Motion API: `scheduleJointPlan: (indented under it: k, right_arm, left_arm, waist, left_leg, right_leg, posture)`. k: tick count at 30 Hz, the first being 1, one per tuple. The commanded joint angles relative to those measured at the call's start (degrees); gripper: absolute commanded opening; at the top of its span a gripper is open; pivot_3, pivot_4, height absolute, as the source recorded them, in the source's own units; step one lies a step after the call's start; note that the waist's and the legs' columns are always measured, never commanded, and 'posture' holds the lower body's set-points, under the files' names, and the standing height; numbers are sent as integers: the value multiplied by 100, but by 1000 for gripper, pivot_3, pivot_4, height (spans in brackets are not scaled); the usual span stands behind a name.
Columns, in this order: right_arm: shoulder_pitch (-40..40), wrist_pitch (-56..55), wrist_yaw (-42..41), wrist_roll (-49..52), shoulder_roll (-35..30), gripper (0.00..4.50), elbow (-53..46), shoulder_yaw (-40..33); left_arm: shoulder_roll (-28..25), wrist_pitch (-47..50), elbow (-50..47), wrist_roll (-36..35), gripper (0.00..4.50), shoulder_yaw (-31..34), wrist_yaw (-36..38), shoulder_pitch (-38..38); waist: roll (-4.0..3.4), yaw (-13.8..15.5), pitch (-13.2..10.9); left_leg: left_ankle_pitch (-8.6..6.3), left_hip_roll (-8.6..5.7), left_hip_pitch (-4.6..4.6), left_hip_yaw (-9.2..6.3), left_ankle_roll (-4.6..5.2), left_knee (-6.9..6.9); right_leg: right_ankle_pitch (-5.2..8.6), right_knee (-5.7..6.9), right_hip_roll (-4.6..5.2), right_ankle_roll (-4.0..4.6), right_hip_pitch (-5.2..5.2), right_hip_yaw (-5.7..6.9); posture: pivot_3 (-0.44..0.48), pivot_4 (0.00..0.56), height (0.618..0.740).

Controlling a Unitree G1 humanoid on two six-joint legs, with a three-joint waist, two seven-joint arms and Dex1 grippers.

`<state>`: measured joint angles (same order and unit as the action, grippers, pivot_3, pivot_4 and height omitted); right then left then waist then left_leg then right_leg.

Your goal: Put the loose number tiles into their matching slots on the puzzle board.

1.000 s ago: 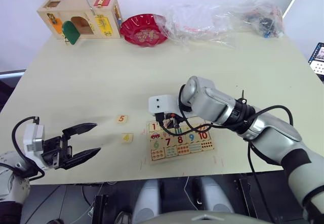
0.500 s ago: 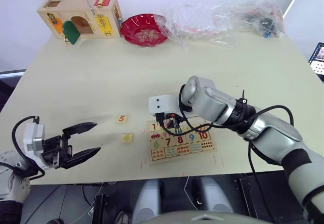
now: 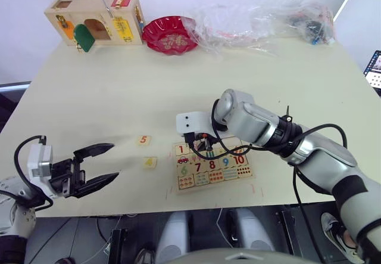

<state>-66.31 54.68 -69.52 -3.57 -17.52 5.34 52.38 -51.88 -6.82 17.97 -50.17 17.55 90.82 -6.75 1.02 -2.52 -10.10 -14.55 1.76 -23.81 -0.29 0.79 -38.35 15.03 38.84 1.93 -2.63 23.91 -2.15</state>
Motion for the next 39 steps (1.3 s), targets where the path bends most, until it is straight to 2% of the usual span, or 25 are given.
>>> scheduleJointPlan:
  k: [1, 3, 5, 10, 15, 20, 28, 29, 30, 33, 37, 39]
  right_arm:
    - [-8, -37, -3, 28, 24, 2974, -152, -137]
    - [-19, -52, -16, 22, 12, 3359, -149, -119]
    - [-25, -54, 6, 17, 18, 4301, -136, -132]
    - [9, -115, 44, 193, -139, 4301, -366, -602]
    - [256, -463, 133, 627, -186, 4301, -548, -1498]
    - [824, -1097, 178, 1036, -197, 4301, -688, -2130]
    - [1549, -1522, 143, 1232, -536, 4301, -1040, -2242]
    - [1611, -1429, 195, 1289, -519, 3786, -1028, -2298]
    - [1673, -1351, 225, 1348, -513, 3472, -1031, -2354]
    - [1822, -1367, 244, 1403, -566, 1837, -1097, -2403]
    - [1984, -1402, 339, 1411, -630, 24, -1140, -2402]
    - [2049, -1422, 361, 1389, -674, 24, -1172, -2373]
  left_arm:
    - [-76, -31, -12, -15, 4500, 147, 168, 22]
    - [-77, -29, -13, -11, 4500, 148, 168, 21]
    - [-73, -23, -19, -5, 4500, 153, 168, 25]
    - [-69, -11, -33, -5, 4500, 167, 168, 11]
    - [-54, 1, -33, 12, 4500, 151, 168, 34]
    - [-36, 14, -26, 20, 4500, 117, 168, 104]
    - [-22, -35, 48, -2, 4500, 33, 168, 136]
    - [-19, -45, 61, -7, 4500, 16, 168, 137]
    - [-21, -72, 94, -16, 4500, -6, 168, 136]
    - [-40, -119, 174, -41, 4500, -59, 168, 152]
    - [-44, -170, 228, -66, 4500, -136, 168, 173]
    - [-51, -199, 256, -82, 4500, -181, 168, 185]
  waist:
    - [0, 0, 0]
    - [0, 0, 0]
    - [0, 0, 0]
    - [0, 3, -1]
    - [1, 8, 0]
    - [2, 12, 0]
    - [2, 3, -1]
    - [2, 5, -1]
    - [2, 7, -1]
    - [2, 9, -1]
    - [3, 14, 0]
    - [3, 15, -1]
  left_leg:
    - [0, 0, 0, 0, 0, 0]
    - [0, 0, 0, 0, 0, 0]
    - [0, 0, 0, 0, 0, 1]
    - [0, 0, -1, 0, 0, 1]
    - [0, 0, -2, -1, 0, 1]
    - [0, 0, -2, 0, 0, 1]
    - [0, 0, -1, 2, 0, 1]
    - [0, 1, 0, 2, 0, 1]
    - [0, 1, 0, 0, 0, 1]
    - [0, 1, 0, 3, 0, 0]
    - [0, 0, -1, 3, 0, 1]
    - [0, 0, -1, 3, 0, 1]
  right_leg:
    - [0, 0, 0, 0, 0, 0]
    - [0, 0, 0, 0, 0, 0]
    - [0, -1, 0, 0, 0, 0]
    - [0, -1, 0, 0, 1, 0]
    - [0, -2, 2, 0, 0, 1]
    - [0, -3, 1, 0, -1, 1]
    - [0, -1, 0, -1, -1, -1]
    - [0, 0, -1, -1, -1, -1]
    - [0, 0, -1, -1, -1, -1]
    - [0, -1, 0, -1, -1, -2]
    - [0, -2, 0, -1, -1, -2]
    - [0, -2, 0, -1, -1, -2]
  posture:
    - [0, 150, 740]
    - [0, 150, 740]
    - [0, 150, 740]
    - [0, 150, 740]
    - [0, 150, 740]
    - [0, 150, 740]
    - [0, 150, 740]
    - [0, 150, 740]
    - [0, 150, 740]
    - [0, 150, 740]
    - [0, 150, 740]
    - [0, 150, 740]
